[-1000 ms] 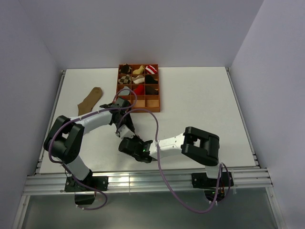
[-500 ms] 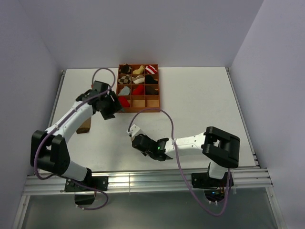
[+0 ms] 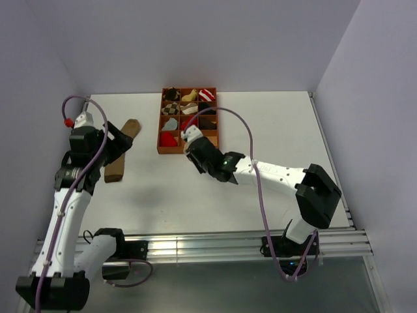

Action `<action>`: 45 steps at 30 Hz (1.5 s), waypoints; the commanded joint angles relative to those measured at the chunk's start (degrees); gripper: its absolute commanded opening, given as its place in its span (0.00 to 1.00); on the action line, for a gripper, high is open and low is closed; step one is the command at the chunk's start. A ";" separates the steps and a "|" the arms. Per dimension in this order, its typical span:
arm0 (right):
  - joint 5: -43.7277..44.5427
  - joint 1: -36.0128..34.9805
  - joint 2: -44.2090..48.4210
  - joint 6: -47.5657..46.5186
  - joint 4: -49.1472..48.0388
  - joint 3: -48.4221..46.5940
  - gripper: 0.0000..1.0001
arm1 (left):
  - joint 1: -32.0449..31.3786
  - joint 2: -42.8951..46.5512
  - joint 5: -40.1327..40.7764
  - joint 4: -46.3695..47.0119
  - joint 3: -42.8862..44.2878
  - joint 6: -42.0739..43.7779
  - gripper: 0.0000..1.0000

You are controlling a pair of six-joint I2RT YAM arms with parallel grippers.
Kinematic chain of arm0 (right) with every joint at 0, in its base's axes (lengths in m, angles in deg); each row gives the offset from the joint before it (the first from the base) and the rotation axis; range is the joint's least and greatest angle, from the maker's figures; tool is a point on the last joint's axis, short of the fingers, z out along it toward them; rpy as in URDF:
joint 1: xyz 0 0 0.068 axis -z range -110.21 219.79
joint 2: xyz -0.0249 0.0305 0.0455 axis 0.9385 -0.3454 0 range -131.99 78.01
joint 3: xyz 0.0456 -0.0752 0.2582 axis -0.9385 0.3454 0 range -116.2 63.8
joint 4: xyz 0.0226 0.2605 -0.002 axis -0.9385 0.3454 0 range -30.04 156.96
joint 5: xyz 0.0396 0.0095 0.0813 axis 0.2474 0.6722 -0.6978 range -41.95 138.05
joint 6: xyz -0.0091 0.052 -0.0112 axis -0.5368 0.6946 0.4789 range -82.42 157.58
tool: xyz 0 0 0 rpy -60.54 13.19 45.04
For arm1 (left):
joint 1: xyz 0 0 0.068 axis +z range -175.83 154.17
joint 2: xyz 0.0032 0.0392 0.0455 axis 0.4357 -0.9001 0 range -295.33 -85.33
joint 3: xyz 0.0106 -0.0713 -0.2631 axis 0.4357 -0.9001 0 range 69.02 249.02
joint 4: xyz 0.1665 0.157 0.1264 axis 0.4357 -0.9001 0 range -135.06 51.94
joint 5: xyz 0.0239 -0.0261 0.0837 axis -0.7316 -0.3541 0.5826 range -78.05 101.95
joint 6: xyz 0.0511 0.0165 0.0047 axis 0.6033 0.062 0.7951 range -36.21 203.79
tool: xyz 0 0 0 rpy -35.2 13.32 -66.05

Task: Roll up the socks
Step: Pick up the sock at the center of the board, then place the sock in the storage box.

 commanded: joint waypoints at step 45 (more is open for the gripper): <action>-17.46 17.69 -30.64 -3.78 5.17 -28.71 0.00 | 0.39 19.24 14.43 1.04 -15.97 1.82 0.88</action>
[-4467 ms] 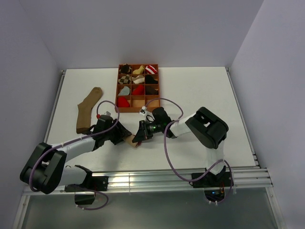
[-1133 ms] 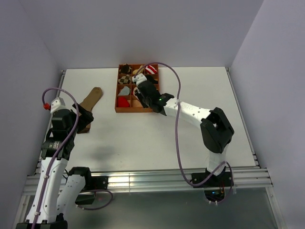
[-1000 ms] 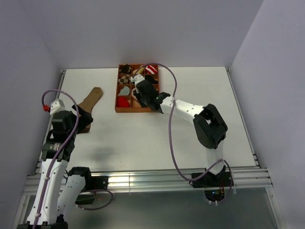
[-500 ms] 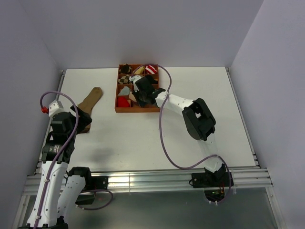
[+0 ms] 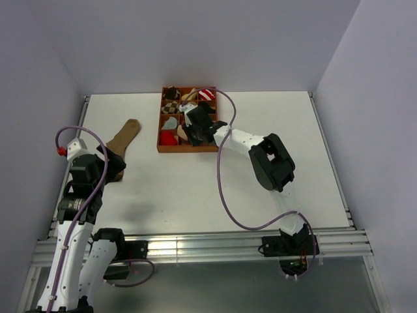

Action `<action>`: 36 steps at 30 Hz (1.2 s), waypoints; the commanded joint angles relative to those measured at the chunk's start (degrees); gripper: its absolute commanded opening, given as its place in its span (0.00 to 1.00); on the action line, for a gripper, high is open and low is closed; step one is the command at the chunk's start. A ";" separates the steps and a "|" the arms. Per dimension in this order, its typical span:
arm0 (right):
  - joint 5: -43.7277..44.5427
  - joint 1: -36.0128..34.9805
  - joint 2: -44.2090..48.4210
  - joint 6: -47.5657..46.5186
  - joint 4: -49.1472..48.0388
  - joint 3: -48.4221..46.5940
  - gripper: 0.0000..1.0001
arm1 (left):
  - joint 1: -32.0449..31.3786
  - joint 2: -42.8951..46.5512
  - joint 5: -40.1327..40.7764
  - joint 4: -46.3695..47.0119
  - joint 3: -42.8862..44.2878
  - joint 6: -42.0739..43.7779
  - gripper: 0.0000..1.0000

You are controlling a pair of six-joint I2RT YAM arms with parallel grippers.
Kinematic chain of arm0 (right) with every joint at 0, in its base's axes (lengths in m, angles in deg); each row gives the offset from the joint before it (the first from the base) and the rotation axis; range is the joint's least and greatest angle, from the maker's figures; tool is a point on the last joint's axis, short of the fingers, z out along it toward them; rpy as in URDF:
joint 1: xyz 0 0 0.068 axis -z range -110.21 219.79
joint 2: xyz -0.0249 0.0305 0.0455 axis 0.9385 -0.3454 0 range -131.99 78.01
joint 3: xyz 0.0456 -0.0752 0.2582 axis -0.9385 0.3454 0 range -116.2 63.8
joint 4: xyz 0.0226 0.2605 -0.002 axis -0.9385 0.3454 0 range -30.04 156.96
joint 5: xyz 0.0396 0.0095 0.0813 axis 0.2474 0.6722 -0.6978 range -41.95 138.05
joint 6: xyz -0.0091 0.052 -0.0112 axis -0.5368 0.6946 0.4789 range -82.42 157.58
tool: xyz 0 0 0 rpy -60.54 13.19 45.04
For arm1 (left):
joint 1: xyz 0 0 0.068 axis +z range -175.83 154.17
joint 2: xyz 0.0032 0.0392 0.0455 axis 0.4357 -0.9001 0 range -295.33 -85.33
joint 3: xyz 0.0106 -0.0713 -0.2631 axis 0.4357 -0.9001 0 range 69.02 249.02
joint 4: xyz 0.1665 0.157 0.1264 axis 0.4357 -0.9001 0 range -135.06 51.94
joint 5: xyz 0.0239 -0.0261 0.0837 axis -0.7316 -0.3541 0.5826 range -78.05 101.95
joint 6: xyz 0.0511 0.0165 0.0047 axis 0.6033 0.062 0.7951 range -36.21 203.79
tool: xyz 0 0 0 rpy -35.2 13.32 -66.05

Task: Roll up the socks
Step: Place the sock in the storage box.

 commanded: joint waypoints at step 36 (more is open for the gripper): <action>-1.72 1.32 -1.18 0.39 15.46 -6.77 0.53 | 0.28 0.82 0.37 2.02 -0.63 1.08 0.87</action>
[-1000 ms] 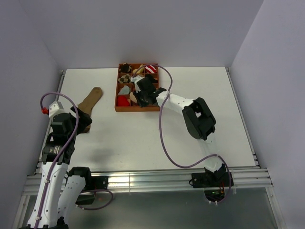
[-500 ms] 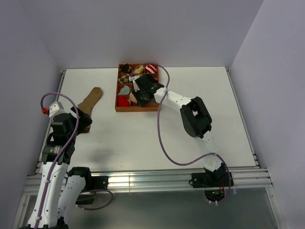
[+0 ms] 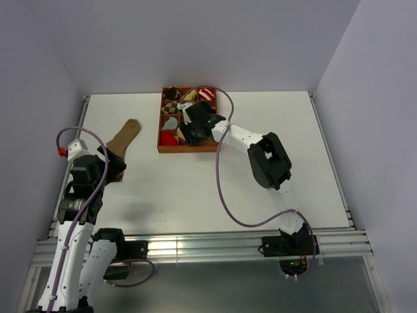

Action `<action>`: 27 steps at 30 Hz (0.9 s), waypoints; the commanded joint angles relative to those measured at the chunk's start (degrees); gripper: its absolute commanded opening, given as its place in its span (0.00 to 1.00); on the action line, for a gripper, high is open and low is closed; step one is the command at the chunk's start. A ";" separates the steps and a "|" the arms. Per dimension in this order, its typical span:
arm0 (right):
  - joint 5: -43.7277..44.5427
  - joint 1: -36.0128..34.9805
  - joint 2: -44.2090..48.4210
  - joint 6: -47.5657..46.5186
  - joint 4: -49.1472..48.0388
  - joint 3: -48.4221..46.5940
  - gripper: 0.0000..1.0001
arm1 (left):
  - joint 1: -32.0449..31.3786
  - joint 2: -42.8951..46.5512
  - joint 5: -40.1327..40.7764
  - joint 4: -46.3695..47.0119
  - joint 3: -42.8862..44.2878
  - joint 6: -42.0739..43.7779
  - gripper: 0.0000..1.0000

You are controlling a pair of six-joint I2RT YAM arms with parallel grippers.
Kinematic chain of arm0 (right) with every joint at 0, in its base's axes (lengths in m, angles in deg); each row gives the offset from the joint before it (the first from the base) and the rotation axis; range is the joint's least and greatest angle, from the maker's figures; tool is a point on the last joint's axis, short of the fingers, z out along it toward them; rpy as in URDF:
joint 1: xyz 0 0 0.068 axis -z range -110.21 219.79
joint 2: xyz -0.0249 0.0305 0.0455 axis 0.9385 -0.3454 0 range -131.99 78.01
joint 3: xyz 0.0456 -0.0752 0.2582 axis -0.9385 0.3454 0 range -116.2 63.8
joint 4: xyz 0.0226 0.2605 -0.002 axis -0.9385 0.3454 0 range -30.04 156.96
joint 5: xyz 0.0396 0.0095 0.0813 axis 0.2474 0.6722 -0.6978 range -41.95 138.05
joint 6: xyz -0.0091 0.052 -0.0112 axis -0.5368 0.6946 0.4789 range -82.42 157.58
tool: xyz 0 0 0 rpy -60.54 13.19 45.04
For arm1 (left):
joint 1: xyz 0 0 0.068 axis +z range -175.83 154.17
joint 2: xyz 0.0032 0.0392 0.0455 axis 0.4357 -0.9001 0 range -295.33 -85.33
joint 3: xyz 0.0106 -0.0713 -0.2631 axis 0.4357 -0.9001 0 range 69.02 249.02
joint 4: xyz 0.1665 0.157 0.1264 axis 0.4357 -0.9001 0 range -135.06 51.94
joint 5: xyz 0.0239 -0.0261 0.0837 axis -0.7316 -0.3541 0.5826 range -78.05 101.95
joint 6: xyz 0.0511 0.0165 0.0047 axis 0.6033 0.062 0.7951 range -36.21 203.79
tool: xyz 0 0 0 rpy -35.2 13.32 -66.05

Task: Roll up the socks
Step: Place the sock in the storage box.

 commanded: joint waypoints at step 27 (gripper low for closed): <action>3.74 1.68 9.40 2.57 2.90 3.17 0.75 | 0.28 0.80 -0.23 2.48 -0.37 1.41 0.87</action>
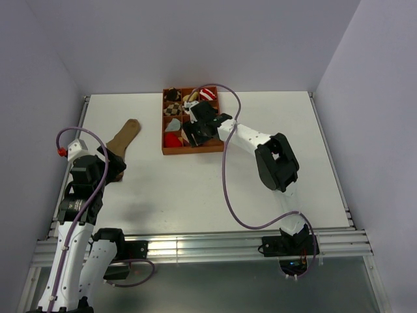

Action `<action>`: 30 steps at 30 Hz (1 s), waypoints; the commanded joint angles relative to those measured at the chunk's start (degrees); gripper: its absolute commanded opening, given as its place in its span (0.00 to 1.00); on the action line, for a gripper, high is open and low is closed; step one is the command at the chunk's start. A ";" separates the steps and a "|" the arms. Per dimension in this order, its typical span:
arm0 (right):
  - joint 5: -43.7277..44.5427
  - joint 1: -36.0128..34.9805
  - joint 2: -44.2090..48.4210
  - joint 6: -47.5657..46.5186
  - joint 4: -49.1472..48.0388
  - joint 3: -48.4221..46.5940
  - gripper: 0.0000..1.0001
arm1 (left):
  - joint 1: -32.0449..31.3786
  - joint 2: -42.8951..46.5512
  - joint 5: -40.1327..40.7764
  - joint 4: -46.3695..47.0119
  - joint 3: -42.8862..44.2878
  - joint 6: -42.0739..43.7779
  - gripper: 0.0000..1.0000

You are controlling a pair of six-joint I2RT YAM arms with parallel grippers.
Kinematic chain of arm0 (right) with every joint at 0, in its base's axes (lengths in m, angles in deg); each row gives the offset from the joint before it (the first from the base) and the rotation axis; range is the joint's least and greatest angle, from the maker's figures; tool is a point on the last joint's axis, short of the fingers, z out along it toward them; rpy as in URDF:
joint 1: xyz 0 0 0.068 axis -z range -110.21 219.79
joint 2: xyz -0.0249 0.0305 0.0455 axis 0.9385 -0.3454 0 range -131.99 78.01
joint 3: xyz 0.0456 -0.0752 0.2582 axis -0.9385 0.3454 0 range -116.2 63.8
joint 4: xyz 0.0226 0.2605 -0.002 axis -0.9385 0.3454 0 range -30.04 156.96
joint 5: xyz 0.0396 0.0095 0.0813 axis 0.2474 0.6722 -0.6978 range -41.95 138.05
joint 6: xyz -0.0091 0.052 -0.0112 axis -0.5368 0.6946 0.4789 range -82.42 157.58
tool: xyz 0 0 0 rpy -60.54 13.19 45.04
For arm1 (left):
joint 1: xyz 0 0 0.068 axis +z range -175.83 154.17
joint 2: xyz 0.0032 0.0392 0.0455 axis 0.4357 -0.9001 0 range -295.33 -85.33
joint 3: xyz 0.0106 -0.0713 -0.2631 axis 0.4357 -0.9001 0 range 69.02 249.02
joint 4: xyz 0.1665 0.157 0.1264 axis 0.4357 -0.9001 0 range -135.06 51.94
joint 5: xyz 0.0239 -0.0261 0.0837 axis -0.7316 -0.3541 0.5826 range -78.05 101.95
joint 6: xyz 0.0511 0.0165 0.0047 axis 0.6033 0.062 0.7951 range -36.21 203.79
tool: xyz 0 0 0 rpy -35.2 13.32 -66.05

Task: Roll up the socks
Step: Place the sock in the storage box.

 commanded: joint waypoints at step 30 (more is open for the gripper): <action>-3.42 -0.84 -4.21 -0.78 -3.06 -7.81 0.47 | 0.28 -0.01 0.15 1.96 -0.24 1.13 0.86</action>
